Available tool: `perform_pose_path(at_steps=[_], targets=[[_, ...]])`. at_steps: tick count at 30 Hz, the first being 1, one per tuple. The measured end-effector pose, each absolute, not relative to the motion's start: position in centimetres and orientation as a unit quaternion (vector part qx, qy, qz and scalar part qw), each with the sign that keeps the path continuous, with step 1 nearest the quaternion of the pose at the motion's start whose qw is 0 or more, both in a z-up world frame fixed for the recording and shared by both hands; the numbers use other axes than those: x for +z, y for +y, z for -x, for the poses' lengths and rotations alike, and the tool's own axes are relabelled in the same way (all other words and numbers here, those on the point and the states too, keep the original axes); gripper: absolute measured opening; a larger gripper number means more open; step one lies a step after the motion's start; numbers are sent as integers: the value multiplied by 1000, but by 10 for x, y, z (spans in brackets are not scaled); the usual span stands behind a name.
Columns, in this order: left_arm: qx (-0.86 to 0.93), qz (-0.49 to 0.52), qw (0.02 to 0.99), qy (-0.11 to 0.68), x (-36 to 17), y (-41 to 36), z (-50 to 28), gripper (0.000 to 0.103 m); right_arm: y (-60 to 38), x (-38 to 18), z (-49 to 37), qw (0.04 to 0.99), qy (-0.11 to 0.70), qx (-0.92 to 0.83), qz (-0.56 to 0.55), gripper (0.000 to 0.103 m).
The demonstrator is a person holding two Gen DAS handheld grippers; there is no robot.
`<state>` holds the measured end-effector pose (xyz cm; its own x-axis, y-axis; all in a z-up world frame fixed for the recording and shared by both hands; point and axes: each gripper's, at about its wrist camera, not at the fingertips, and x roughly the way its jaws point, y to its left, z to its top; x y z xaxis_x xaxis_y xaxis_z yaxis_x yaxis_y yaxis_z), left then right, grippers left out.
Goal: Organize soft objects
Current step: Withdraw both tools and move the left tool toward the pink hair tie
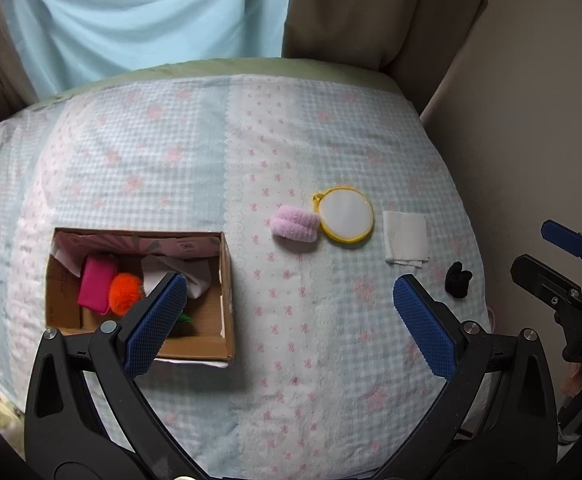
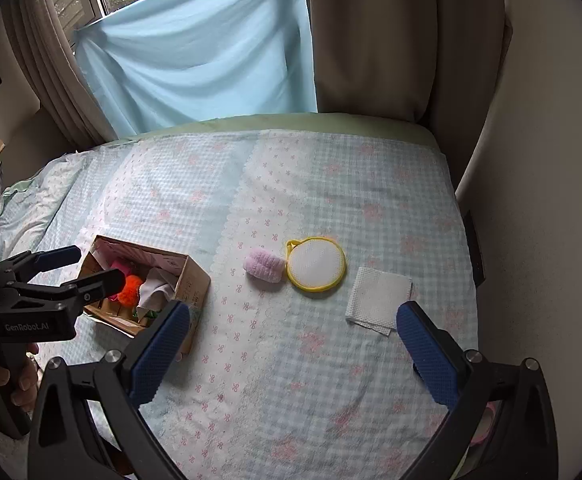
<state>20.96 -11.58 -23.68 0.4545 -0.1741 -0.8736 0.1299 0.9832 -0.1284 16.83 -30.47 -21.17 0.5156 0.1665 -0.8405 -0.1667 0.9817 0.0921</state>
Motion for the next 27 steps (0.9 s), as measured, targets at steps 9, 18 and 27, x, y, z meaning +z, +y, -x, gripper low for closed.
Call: perform_pose_path(at_steps=[9, 18, 27], targets=[[-110, 9, 817, 566, -297, -141, -283, 103, -321, -263, -233, 847, 514, 132, 37, 103], [-141, -51, 752, 642, -393, -187, -368, 103, -313, -350, -294, 796, 547, 219, 134, 103], [-152, -99, 699, 692, -477, -210, -407, 99, -296, -446, -337, 751, 580, 266, 169, 103]])
